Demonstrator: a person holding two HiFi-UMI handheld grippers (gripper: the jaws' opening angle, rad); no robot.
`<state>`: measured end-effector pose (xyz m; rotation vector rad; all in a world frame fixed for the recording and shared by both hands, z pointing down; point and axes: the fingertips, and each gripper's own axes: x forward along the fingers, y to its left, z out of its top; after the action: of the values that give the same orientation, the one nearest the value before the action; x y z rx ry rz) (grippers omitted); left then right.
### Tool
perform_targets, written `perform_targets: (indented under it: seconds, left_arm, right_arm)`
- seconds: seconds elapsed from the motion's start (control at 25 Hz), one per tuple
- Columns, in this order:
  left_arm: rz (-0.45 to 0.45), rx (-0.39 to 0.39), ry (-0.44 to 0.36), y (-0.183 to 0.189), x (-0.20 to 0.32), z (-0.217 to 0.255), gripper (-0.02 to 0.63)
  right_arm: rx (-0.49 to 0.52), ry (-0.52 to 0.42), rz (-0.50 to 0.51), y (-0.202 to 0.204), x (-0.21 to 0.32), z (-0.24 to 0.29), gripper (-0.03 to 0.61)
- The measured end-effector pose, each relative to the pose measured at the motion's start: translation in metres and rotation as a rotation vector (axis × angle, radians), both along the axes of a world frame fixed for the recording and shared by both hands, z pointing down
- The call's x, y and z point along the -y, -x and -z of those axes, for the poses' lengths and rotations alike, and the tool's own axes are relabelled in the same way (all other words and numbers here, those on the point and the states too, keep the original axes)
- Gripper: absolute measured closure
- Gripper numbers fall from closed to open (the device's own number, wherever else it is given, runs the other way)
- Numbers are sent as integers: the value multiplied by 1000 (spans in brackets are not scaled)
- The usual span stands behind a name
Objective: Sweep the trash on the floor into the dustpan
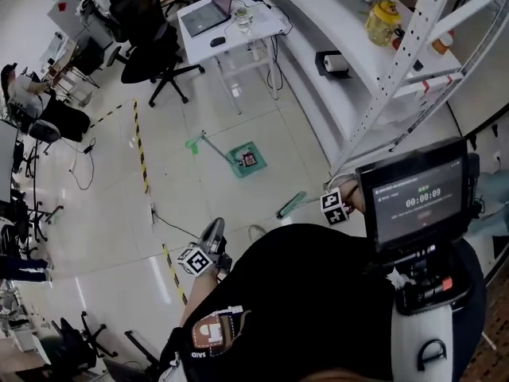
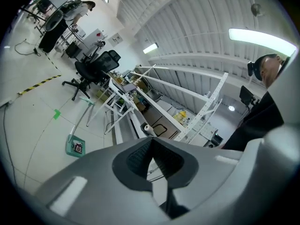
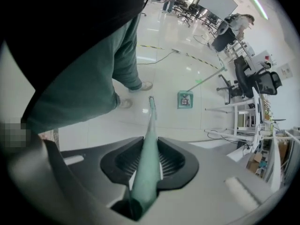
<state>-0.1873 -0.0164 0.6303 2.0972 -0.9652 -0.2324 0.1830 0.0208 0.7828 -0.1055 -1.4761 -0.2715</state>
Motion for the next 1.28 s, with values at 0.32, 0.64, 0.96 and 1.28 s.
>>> perform_targets:
  seconds: [0.32,0.64,0.96,1.28]
  left_arm:
    - [121,28,9,19,-89,10,617]
    - [133,32,9,77,-142,11,617]
    - [-14,-7,10,168,-195,3,617]
    - [-110,-18,24,173,-226,-11,617]
  right_arm:
    - [-15,64,152,-1,-70,-20,489]
    - [-29,79,108,45,-112,-21,489]
    - [-95,2,-83,115,-160,4,489]
    - [-112,29,-129,133,-231,17,489]
